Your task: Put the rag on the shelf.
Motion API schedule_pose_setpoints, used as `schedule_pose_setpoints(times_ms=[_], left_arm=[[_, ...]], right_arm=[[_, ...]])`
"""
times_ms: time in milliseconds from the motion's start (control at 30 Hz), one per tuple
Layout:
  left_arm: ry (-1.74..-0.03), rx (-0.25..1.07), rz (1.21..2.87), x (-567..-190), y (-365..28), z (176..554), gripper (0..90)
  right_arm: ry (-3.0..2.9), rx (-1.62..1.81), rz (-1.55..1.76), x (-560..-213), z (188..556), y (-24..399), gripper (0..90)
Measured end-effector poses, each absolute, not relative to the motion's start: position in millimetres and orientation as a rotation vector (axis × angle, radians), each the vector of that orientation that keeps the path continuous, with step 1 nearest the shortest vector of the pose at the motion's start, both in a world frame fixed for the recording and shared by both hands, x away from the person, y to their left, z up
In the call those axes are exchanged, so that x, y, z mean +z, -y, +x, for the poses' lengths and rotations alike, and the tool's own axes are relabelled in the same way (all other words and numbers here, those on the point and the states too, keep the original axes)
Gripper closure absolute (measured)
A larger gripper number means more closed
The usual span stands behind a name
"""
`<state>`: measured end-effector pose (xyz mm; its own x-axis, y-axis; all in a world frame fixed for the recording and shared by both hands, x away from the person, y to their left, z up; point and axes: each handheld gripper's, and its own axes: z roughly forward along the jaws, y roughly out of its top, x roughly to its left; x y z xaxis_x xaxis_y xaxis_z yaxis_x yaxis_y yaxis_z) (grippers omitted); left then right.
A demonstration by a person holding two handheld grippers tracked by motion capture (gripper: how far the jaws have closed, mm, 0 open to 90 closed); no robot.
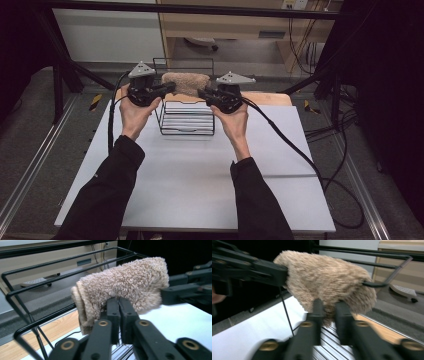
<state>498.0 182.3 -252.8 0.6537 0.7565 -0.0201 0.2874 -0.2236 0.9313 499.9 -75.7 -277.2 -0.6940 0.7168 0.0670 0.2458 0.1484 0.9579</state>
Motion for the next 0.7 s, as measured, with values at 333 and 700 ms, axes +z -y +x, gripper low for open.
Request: schedule_pose_setpoints(times_ms=[333,700], left_arm=[[-0.889,0.651,1.760,-247,-200,491,60.2],[-0.888,0.525,1.787,-257,-196,499,81.9]], right_arm=[[-2.042,1.533,0.911,-275,497,82,86.3],[-2.052,1.487,0.880,-273,496,86,86.0]])
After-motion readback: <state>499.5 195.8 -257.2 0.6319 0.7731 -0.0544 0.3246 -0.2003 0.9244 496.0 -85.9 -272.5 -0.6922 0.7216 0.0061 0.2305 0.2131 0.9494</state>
